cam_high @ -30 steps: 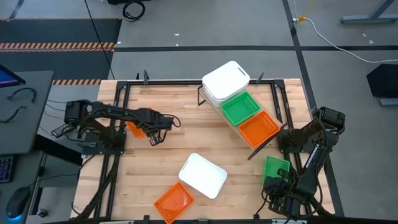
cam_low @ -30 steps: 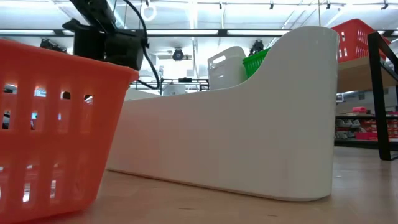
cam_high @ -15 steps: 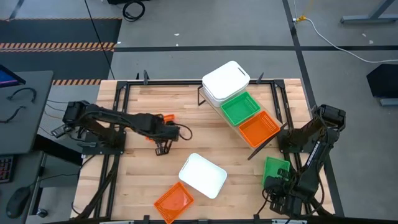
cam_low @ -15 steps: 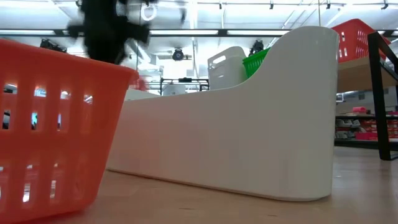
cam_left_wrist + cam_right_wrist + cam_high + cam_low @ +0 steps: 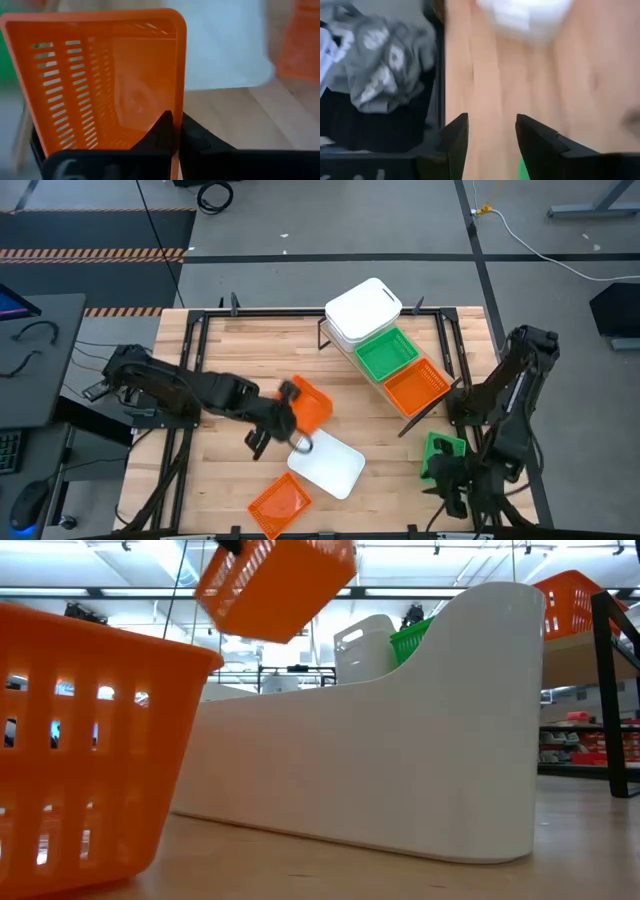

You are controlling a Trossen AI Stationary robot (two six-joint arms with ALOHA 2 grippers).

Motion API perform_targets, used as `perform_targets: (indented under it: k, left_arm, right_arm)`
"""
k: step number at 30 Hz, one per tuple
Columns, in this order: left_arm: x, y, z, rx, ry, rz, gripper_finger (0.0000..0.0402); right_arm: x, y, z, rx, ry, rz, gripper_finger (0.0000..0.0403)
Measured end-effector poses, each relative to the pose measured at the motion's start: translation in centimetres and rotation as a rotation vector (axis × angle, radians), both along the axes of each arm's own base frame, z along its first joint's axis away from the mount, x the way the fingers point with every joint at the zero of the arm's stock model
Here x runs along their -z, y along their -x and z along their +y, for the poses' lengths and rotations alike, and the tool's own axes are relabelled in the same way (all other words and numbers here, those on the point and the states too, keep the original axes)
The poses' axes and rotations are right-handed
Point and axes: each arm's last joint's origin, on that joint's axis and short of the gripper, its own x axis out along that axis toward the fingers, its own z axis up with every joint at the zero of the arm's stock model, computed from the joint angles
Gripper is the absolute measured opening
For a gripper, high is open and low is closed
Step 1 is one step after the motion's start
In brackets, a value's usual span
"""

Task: Stack baskets on shelf by color
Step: Stack the top orange bin on top of the orange bin on the shelf

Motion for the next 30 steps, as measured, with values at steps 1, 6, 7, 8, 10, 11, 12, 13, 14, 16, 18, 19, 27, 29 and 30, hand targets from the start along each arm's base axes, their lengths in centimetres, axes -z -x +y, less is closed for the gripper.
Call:
perform_targets:
  k: [1,6,7,8,10,11,12,13,14,16,18,19,27,29,30]
  left_arm:
    - [0.1,-0.2,-0.4,0.072,-0.016,-0.007,0.0011]
    - [0.6,-0.9,-1.9,0.348,-0.122,-0.043,0.0011]
    - [0.6,-0.9,-2.1,0.405,-0.135,-0.048,0.0011]
    - [0.6,-1.2,-2.2,0.453,-0.137,-0.073,0.0011]
    - [0.2,-1.9,-2.6,0.541,-0.111,-0.150,0.0011]
    - [0.2,-2.0,-2.6,0.577,-0.096,-0.164,0.0011]
    - [0.1,-2.2,-2.6,0.614,-0.075,-0.184,0.0011]
    - [-0.1,-2.5,-2.6,0.644,-0.055,-0.216,0.0011]
    - [-0.2,-2.6,-2.7,0.672,-0.037,-0.230,0.0011]
    - [0.0,-2.4,-2.7,0.723,0.003,-0.214,0.0011]
    - [0.0,-2.3,-2.8,0.783,0.048,-0.215,0.0011]
    - [0.0,-2.2,-2.9,0.815,0.070,-0.215,0.0011]
    - [-0.4,-2.1,-3.5,1.084,0.141,-0.313,0.0011]
    - [-0.4,-2.1,-3.3,1.107,0.168,-0.321,0.0011]
    - [-0.5,-2.2,-3.1,1.111,0.182,-0.323,0.0011]
  right_arm:
    - [-0.9,-0.2,-0.3,-0.041,0.034,-0.058,0.0169]
    - [-5.3,-2.2,-1.9,-0.216,0.248,-0.289,0.0169]
    - [-5.9,-2.8,-2.3,-0.245,0.297,-0.313,0.0169]
    - [-6.5,-3.5,-2.6,-0.282,0.353,-0.337,0.0169]
    - [-7.1,-5.0,-3.1,-0.367,0.478,-0.368,0.0169]
    - [-7.5,-5.9,-3.3,-0.406,0.525,-0.387,0.0169]
    - [-7.8,-6.8,-3.4,-0.448,0.567,-0.412,0.0169]
    - [-8.1,-7.5,-3.6,-0.491,0.601,-0.428,0.0169]
    - [-8.4,-8.2,-3.8,-0.531,0.630,-0.437,0.0169]
    - [-9.4,-9.5,-4.0,-0.578,0.644,-0.481,0.0169]
    - [-10.2,-10.3,-4.4,-0.612,0.651,-0.491,0.0169]
    - [-10.6,-10.7,-4.5,-0.613,0.646,-0.499,0.0169]
    - [-10.6,-14.0,-5.1,-0.689,0.580,-0.552,0.0169]
    - [-10.0,-14.9,-5.1,-0.712,0.549,-0.553,0.0169]
    - [-9.8,-15.4,-5.0,-0.719,0.533,-0.559,0.0169]
